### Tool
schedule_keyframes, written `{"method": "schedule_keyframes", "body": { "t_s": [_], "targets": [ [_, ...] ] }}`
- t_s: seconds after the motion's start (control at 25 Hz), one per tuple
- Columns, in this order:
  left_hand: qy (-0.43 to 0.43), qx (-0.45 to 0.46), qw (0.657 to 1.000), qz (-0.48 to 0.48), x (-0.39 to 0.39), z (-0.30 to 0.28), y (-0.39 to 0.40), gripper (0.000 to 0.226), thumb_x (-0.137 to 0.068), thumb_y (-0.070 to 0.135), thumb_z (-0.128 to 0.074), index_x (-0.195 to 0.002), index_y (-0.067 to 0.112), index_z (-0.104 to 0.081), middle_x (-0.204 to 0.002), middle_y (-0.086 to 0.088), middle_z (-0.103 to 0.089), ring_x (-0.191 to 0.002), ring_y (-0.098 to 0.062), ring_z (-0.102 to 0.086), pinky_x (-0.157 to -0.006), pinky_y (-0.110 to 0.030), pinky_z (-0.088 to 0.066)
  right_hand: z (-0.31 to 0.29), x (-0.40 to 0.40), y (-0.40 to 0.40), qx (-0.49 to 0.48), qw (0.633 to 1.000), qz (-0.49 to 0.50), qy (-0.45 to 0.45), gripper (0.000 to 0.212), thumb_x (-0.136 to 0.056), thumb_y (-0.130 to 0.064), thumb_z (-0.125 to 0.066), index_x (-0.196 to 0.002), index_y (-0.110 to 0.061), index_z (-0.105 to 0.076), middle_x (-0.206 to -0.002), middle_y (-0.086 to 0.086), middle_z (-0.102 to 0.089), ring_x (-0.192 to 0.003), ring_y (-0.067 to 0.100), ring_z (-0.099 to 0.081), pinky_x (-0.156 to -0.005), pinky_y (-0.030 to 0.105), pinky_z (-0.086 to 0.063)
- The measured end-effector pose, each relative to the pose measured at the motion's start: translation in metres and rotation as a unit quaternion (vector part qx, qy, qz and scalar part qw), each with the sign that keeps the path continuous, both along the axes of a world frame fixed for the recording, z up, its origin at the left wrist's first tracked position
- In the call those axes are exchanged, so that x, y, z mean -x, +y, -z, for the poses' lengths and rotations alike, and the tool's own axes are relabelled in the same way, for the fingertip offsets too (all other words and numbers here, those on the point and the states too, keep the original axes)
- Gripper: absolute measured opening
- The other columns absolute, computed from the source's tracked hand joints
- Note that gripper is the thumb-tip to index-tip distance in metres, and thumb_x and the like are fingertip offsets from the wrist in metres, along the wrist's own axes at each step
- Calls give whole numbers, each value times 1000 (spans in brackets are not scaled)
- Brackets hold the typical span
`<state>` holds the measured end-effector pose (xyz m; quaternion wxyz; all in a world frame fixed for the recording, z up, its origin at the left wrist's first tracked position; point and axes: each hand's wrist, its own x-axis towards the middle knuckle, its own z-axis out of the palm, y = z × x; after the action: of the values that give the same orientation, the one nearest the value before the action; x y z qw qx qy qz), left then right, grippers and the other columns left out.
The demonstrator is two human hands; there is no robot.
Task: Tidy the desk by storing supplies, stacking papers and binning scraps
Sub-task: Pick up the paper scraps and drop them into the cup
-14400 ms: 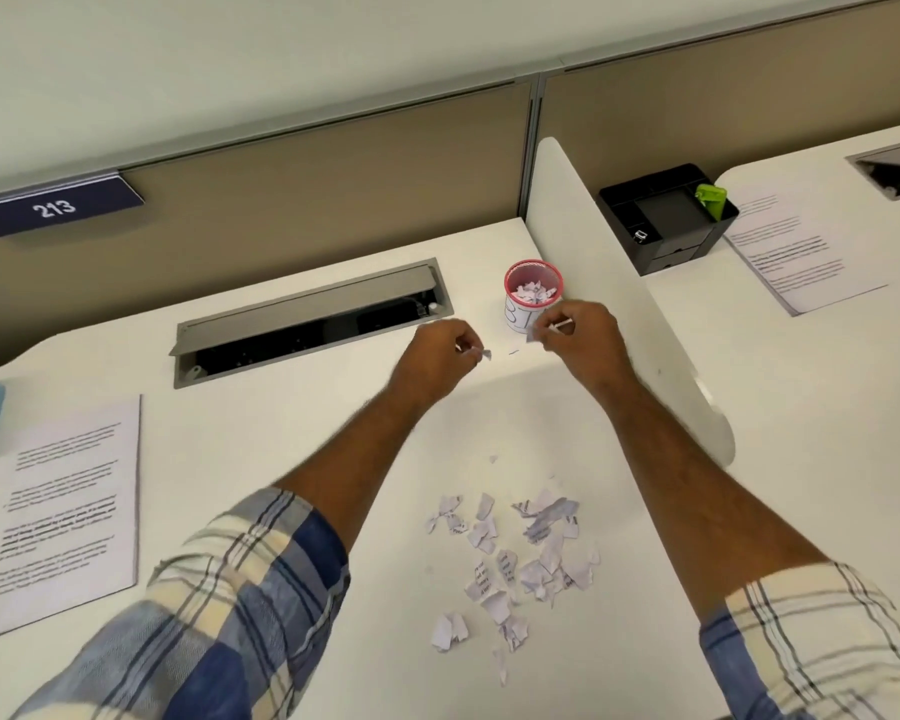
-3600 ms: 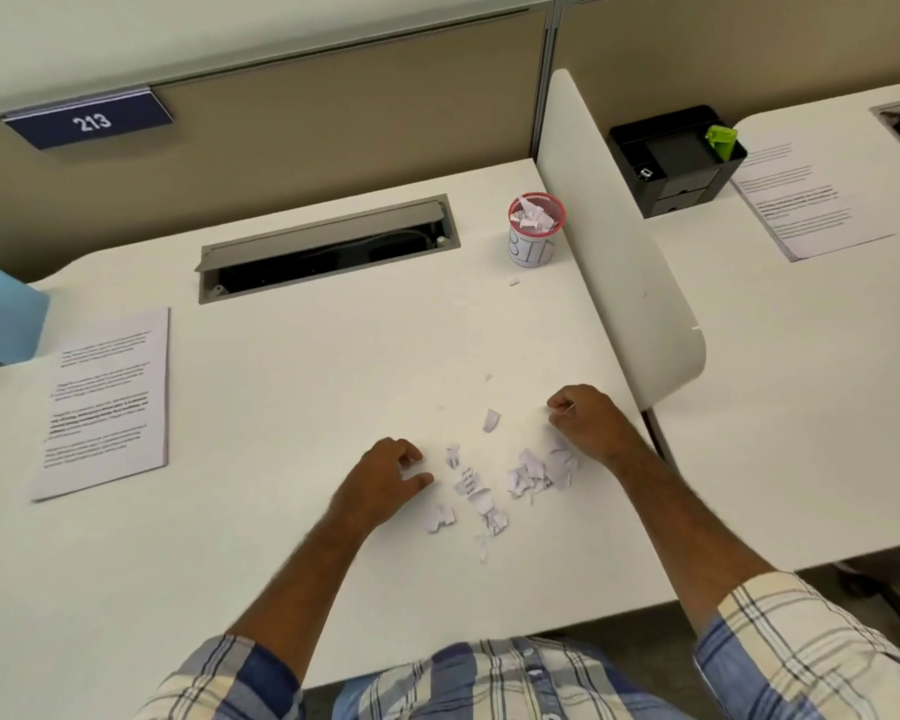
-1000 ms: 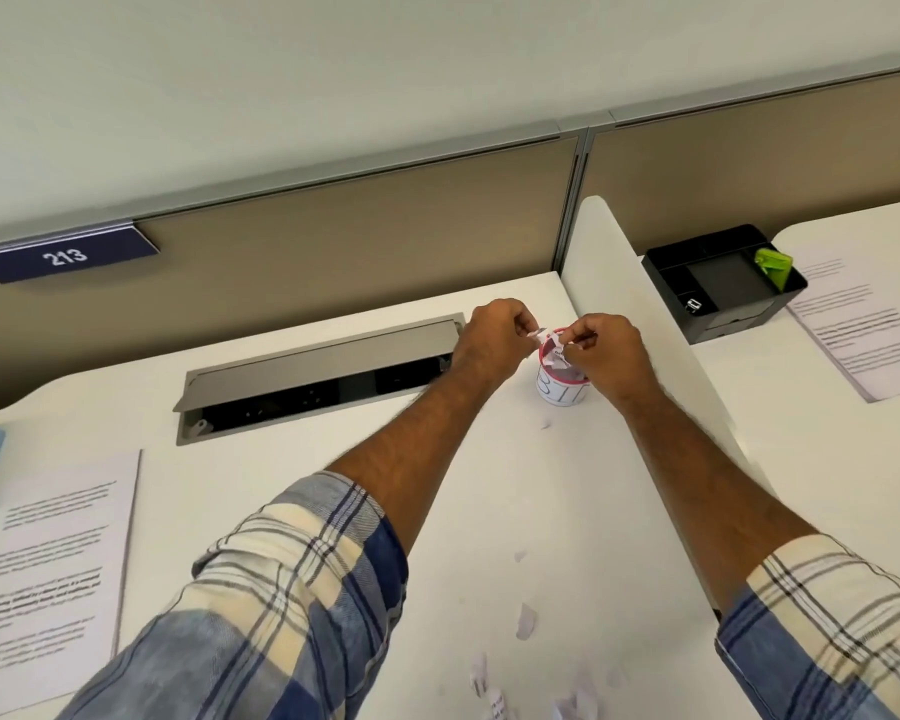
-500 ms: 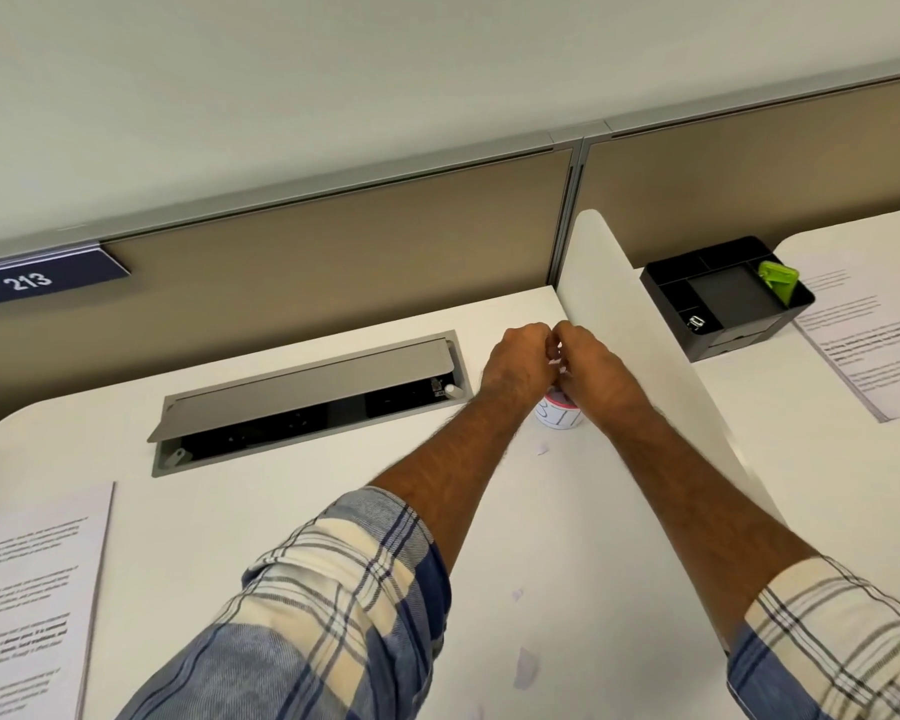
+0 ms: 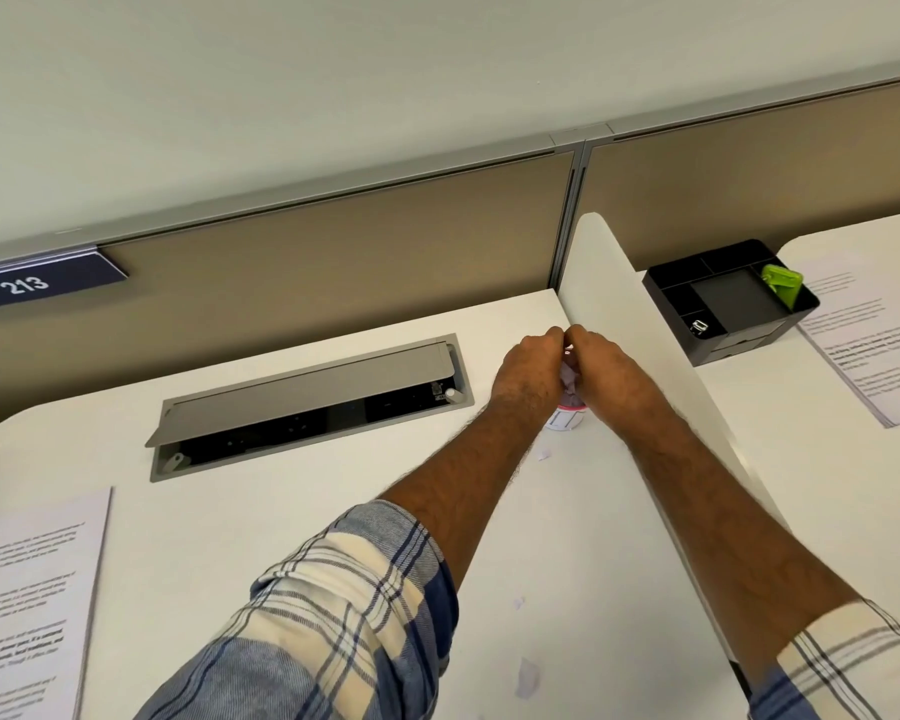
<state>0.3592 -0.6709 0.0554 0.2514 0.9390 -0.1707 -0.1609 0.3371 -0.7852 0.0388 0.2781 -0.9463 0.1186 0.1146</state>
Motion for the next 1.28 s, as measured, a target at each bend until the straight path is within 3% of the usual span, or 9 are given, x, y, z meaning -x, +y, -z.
{"method": "schedule_keyframes", "body": {
  "t_s": [0.16, 0.24, 0.4, 0.56, 0.72, 0.92, 1.04, 1.16, 1.28],
  "targets": [
    [-2, 7, 1000, -11, 3, 0, 5, 29, -96, 17, -68, -122, 12, -57, -112, -11, -68, -97, -27, -66, -87, -36, -57, 1, 12, -2, -20, 999, 3, -33, 40, -101, -19, -61, -136, -2, -50, -135, 20, -55, -109, 22, -57, -94, 12, -42],
    [-5, 22, 999, -29, 6, 5, 11, 16, -97, 13, -64, -113, 13, -59, -106, -11, -68, -94, -28, -67, -85, -39, -60, 2, 16, -2, -29, 999, 2, -25, 42, -103, -21, -57, -139, -1, -49, -136, 18, -55, -111, 25, -57, -96, 21, -43],
    [-1, 65, 996, -64, 13, 6, 20, 7, -96, 12, -62, -99, 16, -66, -99, -8, -71, -88, -26, -66, -76, -35, -57, -11, 26, 3, -3, 999, 1, -52, 33, -96, -24, -69, -122, -6, -57, -117, 13, -63, -91, 20, -55, -82, 25, -43],
    [14, 145, 985, -96, 15, 3, 26, 8, -90, 10, -70, -90, 18, -71, -90, -1, -75, -84, -19, -72, -79, -36, -62, -19, 35, 6, -12, 996, 20, -90, 28, -97, -17, -66, -121, -5, -58, -120, 15, -62, -99, 24, -60, -88, 31, -50],
    [-8, 208, 967, -145, 23, -2, 50, 19, -80, 10, -82, -80, 19, -65, -72, 9, -65, -68, -10, -62, -66, -25, -53, -19, 52, 0, 1, 986, 36, -163, 28, -99, -20, -64, -123, -6, -61, -121, 16, -64, -108, 28, -63, -93, 32, -52],
    [-10, 235, 953, -192, 52, 14, 93, 7, -87, 8, -72, -91, 14, -72, -81, 8, -69, -71, -2, -62, -71, -16, -49, -6, 88, -5, -39, 952, 42, -300, 15, -100, -16, -62, -113, -10, -64, -110, 8, -65, -94, 19, -61, -80, 32, -56],
    [0, 189, 969, -159, 87, 39, 125, 11, -91, 12, -71, -100, 17, -72, -99, 8, -71, -90, -9, -65, -82, -20, -51, 19, 115, 3, -78, 956, 32, -280, 9, -98, -10, -61, -105, -11, -66, -100, 4, -66, -84, 16, -59, -73, 27, -53],
    [6, 115, 987, -110, 121, 67, 157, 19, -93, 20, -70, -112, 23, -70, -118, 7, -68, -112, -16, -59, -99, -32, -50, 59, 125, 16, -92, 977, -14, -190, 22, -96, 0, -57, -114, -7, -69, -113, 10, -69, -99, 25, -66, -89, 32, -54],
    [-1, 60, 997, -48, 158, 84, 185, 28, -94, 20, -67, -122, 23, -67, -128, 9, -64, -122, -15, -53, -106, -26, -41, 87, 122, 27, -50, 993, -68, -77, 43, -95, 7, -49, -136, -1, -59, -145, 15, -56, -137, 31, -51, -119, 35, -32]
  ]
}}
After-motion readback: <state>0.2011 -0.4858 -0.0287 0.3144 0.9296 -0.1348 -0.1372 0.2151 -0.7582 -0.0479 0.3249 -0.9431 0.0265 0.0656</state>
